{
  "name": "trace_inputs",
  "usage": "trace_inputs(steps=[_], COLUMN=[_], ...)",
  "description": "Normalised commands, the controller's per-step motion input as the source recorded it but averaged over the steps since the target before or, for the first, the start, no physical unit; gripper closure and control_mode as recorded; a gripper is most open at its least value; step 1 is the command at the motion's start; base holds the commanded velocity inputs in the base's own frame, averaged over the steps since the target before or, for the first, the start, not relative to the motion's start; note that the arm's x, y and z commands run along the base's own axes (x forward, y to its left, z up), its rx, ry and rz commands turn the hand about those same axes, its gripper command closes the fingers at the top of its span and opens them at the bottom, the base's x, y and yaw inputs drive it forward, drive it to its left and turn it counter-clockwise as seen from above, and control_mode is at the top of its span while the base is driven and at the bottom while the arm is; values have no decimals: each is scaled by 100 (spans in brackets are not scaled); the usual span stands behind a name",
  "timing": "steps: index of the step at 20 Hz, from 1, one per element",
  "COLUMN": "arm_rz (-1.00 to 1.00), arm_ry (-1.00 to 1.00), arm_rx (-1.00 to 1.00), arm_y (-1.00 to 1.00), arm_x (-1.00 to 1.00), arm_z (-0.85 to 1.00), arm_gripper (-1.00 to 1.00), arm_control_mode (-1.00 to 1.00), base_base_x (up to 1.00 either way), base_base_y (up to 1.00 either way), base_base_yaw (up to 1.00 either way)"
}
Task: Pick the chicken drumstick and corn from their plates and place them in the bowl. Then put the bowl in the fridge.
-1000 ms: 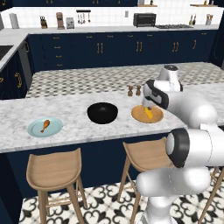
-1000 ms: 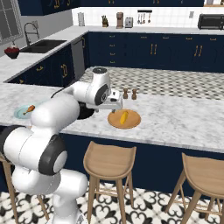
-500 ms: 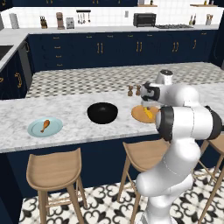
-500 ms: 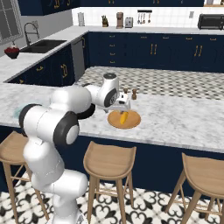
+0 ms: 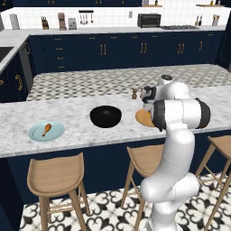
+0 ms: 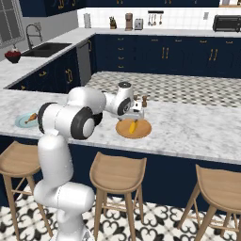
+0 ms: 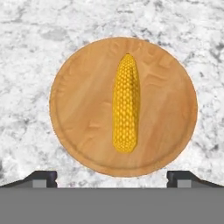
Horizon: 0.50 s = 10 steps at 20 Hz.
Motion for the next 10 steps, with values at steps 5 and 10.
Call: trace_inputs(steps=[5,10], arm_rz=[0,0], arm_ry=[0,0], arm_rx=[0,0], arm_y=[-9,-12], arm_x=[25,39], arm_z=[-50,-18], arm_gripper=[-100,-100], arm_control_mode=[-100,-100], base_base_x=[0,0], base_base_y=[0,0], base_base_yaw=[0,0])
